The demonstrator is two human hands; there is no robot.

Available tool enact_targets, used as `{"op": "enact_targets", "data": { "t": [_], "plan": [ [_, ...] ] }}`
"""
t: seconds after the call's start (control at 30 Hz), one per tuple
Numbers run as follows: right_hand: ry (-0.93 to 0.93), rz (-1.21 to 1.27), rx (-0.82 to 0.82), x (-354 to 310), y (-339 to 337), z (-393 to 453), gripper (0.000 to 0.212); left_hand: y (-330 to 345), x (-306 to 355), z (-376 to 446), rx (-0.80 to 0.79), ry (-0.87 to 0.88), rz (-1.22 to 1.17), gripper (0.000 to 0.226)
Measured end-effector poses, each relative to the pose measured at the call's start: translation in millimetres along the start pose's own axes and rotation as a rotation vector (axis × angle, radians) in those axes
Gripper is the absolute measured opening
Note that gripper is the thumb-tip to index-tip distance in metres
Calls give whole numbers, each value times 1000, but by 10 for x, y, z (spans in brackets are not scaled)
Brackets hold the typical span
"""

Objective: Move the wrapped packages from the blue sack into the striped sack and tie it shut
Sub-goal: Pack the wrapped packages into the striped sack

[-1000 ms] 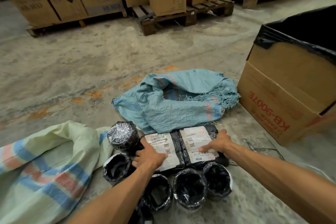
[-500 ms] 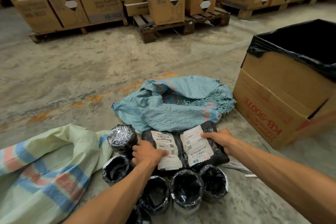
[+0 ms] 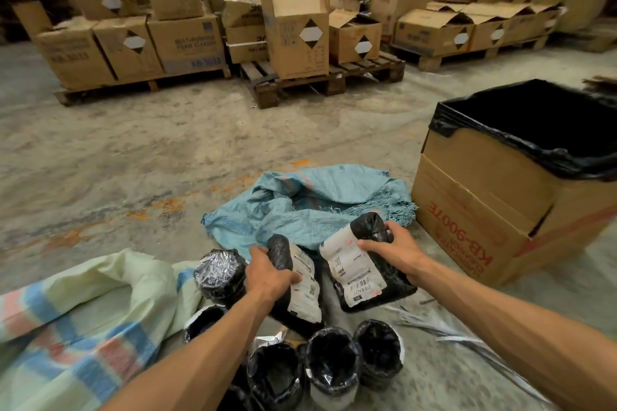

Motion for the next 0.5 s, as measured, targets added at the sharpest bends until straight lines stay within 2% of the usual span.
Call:
{"op": "enact_targets", "data": {
  "t": [0.2,0.37,0.4,0.5],
  "plan": [
    [-39,226,60,-417,-153,54,55,-469,309,-8,-33,70,-96,82],
    [-86,442,32,-826,-50,92,80,-1146,633,-42,-63,119,-216,77],
    [-95,476,26,-885,-10,93,76,-1260,683,-59,-67,130,-235,76],
    [-125,565,-2,-1191,201,95,45,-1732,814,-152,-51,169,-285,73]
  ]
}}
Point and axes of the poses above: each hand's wrist, its own z-axis towards the middle knuckle, its own y-axis out of the palm, x = y × z, the point moved 10 cm from there along z, towards the middle knuckle, and after that the axes turned 6 degrees about -y, right-handed, at the moved point
